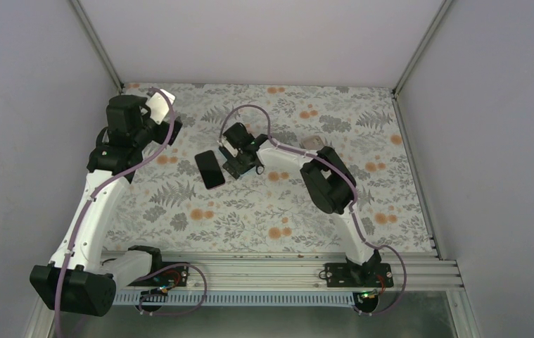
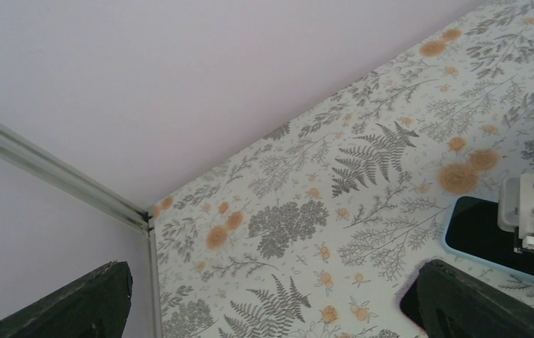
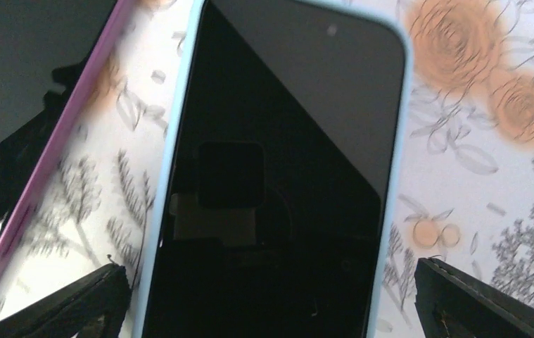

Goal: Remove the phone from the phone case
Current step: Pick up the phone at the center of the board.

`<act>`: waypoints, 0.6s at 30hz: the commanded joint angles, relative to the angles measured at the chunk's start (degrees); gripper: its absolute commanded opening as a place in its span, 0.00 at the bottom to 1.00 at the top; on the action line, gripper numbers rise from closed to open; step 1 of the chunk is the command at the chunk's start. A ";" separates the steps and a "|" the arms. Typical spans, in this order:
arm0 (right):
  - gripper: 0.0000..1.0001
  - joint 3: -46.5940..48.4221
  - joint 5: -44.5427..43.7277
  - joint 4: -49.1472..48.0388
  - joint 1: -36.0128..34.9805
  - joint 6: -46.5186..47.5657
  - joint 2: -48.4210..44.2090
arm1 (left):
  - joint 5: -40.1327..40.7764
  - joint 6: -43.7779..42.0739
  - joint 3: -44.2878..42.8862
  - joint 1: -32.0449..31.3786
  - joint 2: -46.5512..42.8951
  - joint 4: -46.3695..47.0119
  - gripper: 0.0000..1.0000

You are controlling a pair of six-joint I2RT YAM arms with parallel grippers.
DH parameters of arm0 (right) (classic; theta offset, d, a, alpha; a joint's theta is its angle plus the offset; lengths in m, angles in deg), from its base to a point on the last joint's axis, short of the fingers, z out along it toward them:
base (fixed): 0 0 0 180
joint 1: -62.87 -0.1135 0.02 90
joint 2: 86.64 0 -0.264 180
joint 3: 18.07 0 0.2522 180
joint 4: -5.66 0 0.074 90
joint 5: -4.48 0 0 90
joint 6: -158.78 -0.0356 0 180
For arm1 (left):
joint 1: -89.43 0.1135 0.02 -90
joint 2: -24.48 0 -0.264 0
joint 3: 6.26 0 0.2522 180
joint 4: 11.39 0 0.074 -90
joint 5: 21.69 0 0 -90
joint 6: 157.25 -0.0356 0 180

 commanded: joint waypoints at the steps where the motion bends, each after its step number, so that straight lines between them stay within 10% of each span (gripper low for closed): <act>1: 1.00 -6.28 5.09 7.68 1.26 4.72 0.90 | -3.37 0.44 -0.04 0.50 -0.12 -0.94 1.00; 18: 0.95 -1.70 9.92 16.82 4.07 3.65 8.91 | -2.65 -0.58 -1.58 0.48 1.98 -3.55 1.00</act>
